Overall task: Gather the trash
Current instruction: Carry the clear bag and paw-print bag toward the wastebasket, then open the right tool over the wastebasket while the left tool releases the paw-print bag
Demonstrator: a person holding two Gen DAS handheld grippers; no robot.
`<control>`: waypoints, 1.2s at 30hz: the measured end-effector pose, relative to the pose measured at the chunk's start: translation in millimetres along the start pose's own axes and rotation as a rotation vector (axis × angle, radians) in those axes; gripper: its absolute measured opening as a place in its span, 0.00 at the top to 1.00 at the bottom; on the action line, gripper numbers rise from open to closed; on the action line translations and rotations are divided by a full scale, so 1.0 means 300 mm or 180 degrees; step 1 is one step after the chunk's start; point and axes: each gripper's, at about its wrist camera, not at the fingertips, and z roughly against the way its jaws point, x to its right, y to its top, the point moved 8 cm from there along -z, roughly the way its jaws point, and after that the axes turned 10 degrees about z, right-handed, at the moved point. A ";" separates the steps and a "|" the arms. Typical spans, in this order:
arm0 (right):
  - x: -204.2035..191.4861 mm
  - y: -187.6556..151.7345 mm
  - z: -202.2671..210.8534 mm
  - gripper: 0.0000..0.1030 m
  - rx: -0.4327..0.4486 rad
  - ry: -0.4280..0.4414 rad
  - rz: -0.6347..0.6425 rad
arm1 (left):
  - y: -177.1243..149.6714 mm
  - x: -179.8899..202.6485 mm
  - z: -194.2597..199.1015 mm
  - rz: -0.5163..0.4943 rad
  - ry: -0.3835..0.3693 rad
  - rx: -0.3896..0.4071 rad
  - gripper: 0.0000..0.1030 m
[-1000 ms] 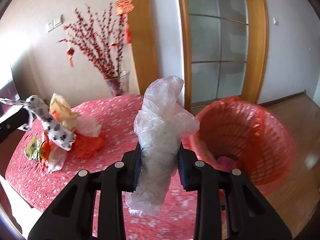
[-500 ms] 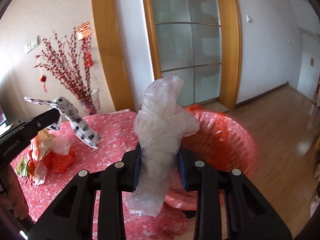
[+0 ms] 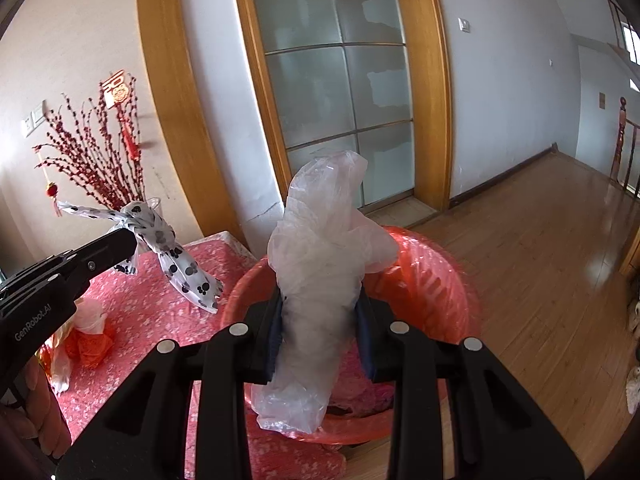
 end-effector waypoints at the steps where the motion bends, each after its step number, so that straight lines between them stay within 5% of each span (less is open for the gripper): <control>1: 0.011 -0.003 -0.004 0.69 -0.0003 -0.0008 -0.0015 | 0.000 0.007 -0.009 0.0004 -0.0024 -0.0013 0.98; 12: 0.066 0.008 -0.047 0.67 -0.0016 -0.0045 -0.0059 | -0.004 0.064 -0.102 0.0071 -0.0211 -0.0125 0.98; 17: 0.104 -0.001 -0.075 0.50 -0.0040 -0.0039 -0.0165 | -0.020 0.046 -0.159 0.0222 -0.0212 -0.0220 0.92; 27: 0.119 -0.047 -0.064 0.46 -0.0087 -0.0209 -0.0087 | -0.083 -0.099 -0.137 0.0236 0.0296 -0.0213 0.70; 36: -0.039 -0.025 -0.029 0.46 0.0005 -0.0078 0.0247 | -0.157 -0.318 0.056 0.0247 0.0837 -0.0102 0.63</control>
